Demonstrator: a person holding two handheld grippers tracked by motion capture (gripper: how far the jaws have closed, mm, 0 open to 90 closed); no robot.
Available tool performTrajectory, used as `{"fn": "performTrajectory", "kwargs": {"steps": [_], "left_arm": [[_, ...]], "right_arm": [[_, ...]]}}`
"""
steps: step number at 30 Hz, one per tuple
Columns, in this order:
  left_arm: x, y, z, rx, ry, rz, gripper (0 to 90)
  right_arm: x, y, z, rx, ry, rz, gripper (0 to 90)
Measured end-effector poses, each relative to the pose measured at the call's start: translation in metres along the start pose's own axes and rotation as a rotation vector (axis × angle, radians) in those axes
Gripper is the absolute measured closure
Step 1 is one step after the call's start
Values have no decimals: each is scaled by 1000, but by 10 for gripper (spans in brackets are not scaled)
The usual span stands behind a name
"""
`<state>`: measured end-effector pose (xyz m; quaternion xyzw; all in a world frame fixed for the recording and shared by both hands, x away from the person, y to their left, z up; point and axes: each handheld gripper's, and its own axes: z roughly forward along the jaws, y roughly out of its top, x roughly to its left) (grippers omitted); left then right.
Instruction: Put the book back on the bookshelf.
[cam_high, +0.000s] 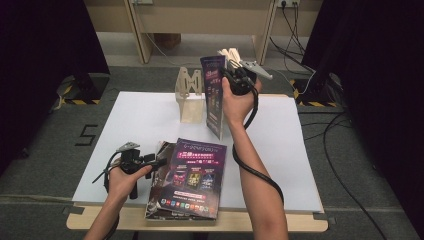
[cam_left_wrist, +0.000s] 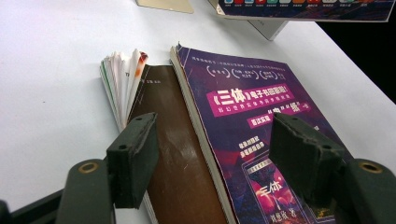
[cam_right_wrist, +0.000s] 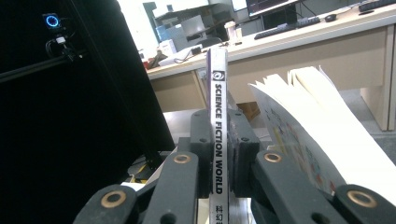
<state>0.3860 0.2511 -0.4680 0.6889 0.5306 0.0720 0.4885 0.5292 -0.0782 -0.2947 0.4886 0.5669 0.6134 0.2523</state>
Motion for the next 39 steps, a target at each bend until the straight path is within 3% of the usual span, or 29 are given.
{"fn": "performTrajectory", "kwargs": {"steps": [7,18,27,33,39], "left_arm": [[1,-1,0,2,1,-2,319],[2,-1,0,2,5,-4,319],[3,-1,0,1,4,-6,319],[4,-1,-1,-1,9,-8,319],[2,-1,-1,-1,6,-6,318]], "right_arm": [[3,3,8,-10,-10,-16,834],[1,0,22,-8,-24,-1,834],[4,-8,33,-5,-52,-59,832],[9,-14,19,-9,-50,-111,831],[13,-23,-7,3,-35,-174,830]]}}
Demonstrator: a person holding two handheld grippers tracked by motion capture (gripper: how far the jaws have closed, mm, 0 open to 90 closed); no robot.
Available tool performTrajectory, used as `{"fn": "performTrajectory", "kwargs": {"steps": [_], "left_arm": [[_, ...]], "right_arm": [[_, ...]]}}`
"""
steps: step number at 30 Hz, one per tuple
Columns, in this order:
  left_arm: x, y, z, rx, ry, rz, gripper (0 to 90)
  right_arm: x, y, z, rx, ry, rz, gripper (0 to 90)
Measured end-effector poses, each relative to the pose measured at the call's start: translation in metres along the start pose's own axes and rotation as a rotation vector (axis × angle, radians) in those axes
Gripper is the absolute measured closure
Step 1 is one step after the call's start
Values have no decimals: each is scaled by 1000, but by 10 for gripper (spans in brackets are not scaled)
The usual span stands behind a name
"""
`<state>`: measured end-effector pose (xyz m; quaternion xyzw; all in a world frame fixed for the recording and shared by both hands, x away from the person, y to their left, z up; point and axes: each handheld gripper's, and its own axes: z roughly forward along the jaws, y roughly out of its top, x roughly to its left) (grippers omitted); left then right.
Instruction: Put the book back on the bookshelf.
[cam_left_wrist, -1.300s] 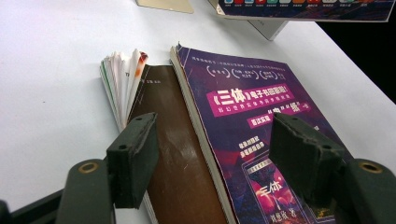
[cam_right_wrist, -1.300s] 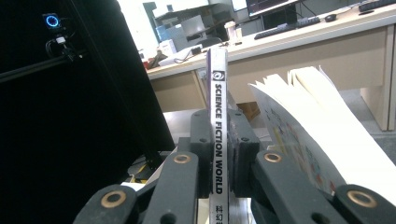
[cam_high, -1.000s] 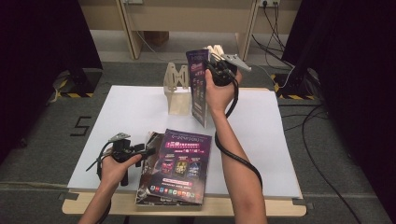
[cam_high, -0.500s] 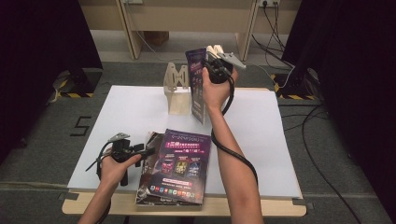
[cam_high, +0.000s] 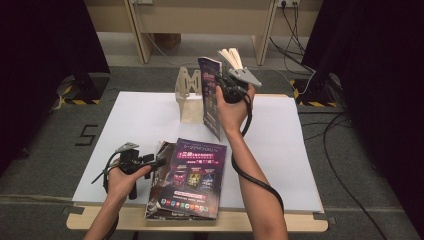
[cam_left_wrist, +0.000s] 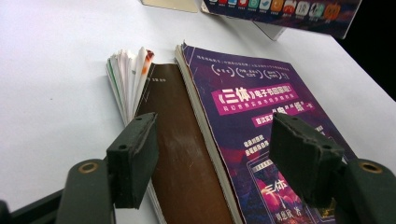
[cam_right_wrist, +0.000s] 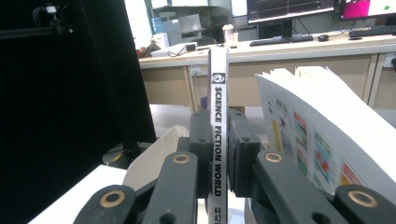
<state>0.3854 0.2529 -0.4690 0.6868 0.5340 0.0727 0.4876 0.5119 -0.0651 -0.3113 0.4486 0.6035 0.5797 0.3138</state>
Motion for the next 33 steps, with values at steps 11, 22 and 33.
{"fn": "performTrajectory", "kwargs": {"steps": [11,22,33], "left_arm": [[-1,-1,1,1,0,1,319],[-2,-2,2,9,1,4,319],[-2,-2,2,8,-1,4,319]], "right_arm": [[-13,-16,-41,46,12,-44,825],[-26,-26,-56,84,-1,-38,813],[-27,-22,-51,155,-28,-36,708]]}}
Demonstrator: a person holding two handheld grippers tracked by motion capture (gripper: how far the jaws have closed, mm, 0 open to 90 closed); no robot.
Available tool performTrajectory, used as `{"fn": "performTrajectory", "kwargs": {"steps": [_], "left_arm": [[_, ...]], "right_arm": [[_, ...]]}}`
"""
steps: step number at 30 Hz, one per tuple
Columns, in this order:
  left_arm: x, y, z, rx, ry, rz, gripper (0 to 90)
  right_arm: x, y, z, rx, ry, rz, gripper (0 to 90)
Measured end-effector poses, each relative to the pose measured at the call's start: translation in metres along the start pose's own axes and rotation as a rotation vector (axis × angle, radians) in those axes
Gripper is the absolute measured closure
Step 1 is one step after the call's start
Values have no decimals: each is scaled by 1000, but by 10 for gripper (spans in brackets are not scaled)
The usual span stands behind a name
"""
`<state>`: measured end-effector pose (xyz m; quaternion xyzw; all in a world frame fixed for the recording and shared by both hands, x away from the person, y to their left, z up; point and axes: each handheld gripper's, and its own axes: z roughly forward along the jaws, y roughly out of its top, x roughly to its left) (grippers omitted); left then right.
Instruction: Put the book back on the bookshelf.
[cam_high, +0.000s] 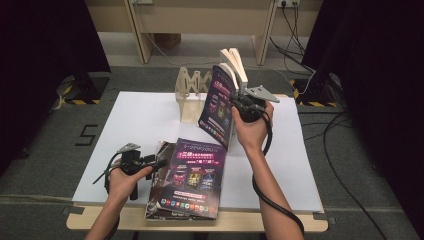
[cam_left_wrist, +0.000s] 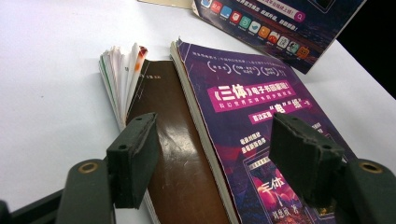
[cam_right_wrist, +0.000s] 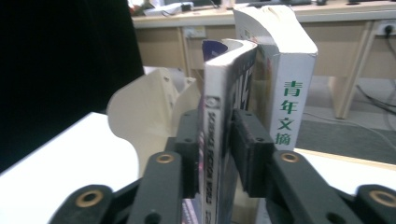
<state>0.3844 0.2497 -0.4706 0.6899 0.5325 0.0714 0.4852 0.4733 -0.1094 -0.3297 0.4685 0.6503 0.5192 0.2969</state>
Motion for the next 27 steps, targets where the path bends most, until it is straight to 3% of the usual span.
{"fn": "performTrajectory", "kwargs": {"steps": [4,8,15,22,27], "left_arm": [[0,0,0,-1,-1,-1,318],[0,0,0,-1,-2,-1,319],[1,-1,1,4,-4,2,318],[0,-1,2,3,-6,3,318],[1,-1,1,6,-4,5,319]], "right_arm": [[3,2,5,10,-18,-10,676],[2,5,10,21,-35,19,640],[-3,10,16,49,-47,76,657],[-8,16,18,94,-55,100,788],[-5,19,15,109,-43,93,826]]}}
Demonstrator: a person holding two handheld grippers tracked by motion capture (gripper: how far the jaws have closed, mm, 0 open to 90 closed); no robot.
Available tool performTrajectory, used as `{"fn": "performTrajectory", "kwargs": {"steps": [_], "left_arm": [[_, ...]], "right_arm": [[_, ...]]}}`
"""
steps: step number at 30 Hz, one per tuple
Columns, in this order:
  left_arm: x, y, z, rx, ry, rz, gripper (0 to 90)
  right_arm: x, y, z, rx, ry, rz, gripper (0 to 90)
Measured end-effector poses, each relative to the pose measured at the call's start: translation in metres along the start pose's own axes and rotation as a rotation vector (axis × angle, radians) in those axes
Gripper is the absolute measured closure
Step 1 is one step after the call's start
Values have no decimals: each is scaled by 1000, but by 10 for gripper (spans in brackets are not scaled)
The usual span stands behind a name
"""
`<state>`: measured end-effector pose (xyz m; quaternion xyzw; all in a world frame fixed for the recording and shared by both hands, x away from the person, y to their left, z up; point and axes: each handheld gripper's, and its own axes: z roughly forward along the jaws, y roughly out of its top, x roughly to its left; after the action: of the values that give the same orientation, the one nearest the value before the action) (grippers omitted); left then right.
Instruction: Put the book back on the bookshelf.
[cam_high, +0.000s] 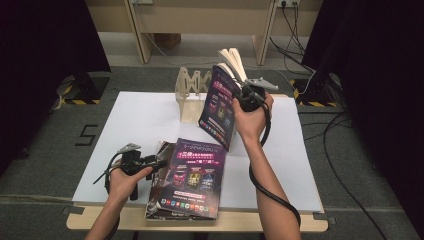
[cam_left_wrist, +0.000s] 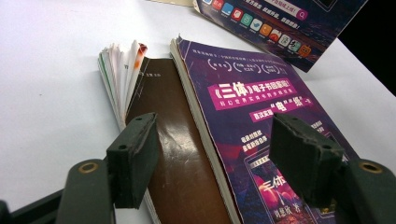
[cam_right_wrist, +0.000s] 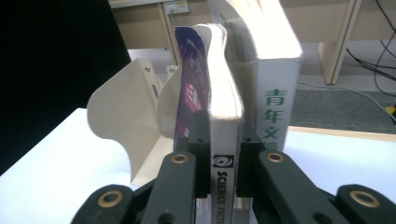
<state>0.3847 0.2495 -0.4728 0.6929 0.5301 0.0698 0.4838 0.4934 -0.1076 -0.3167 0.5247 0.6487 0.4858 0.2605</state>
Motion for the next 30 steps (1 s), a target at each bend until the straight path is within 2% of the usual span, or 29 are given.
{"fn": "performTrajectory", "kwargs": {"steps": [4,9,14,22,30], "left_arm": [[-1,0,0,0,-1,0,319],[0,0,0,-1,0,0,319],[1,0,-1,-5,2,-4,319],[3,1,-3,-10,5,-11,319],[3,1,-3,-11,6,-14,319]], "right_arm": [[4,1,-3,-8,12,2,830],[12,2,-9,-53,54,-1,833],[21,0,-5,-83,72,-16,833],[30,4,4,-136,60,-30,833],[32,7,8,-151,20,-46,833]]}}
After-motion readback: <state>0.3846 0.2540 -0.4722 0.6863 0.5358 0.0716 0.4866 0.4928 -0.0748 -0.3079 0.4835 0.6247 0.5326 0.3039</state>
